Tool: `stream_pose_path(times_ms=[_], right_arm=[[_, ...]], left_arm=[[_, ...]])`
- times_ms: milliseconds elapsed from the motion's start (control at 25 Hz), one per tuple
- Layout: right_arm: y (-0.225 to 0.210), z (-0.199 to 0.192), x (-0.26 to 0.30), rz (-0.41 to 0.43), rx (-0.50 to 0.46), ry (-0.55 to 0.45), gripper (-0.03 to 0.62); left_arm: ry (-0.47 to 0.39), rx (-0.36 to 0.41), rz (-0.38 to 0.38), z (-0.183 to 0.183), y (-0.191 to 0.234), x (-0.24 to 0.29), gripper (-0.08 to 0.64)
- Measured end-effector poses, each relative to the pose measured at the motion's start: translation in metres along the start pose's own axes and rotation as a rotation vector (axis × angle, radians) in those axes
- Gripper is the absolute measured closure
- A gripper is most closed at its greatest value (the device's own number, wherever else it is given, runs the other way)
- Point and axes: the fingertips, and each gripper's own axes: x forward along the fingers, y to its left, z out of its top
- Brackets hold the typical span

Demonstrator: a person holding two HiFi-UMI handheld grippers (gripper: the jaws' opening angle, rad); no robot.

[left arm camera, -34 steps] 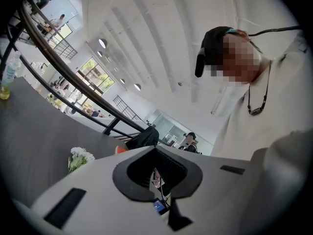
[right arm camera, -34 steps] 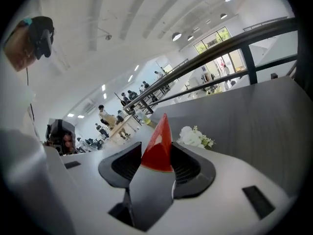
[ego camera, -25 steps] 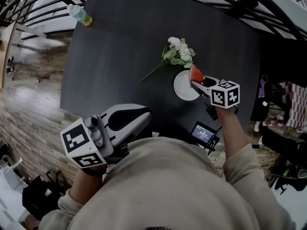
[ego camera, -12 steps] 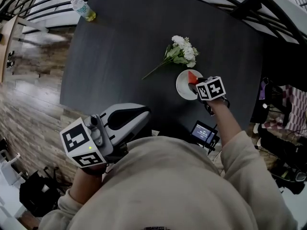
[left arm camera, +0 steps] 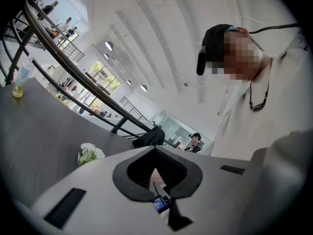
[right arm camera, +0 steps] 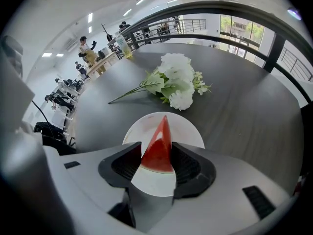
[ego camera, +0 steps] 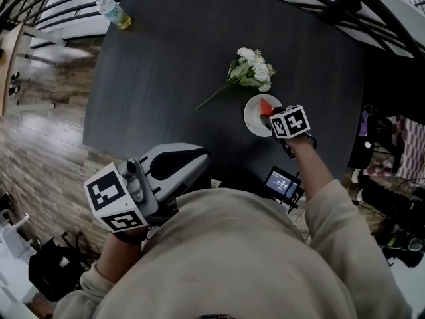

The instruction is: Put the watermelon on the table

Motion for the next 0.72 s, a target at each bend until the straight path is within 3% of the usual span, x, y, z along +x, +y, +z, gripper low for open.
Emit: stream_pose_path(times_ms=[520,720], right_arm=[[0.0045,-0.0059,0.0035,0.006,-0.003,0.001,0.387],[0.0085,-0.0086,0.005,0.029,0.005,0.0,0.357]], left_arm=[[0.012,0.01,0.0,-0.0056,-0.0048,-0.0023,0.554],[0.017,0.008,-0.003,-0.0075,-0.0031,-0.0041,0.554]])
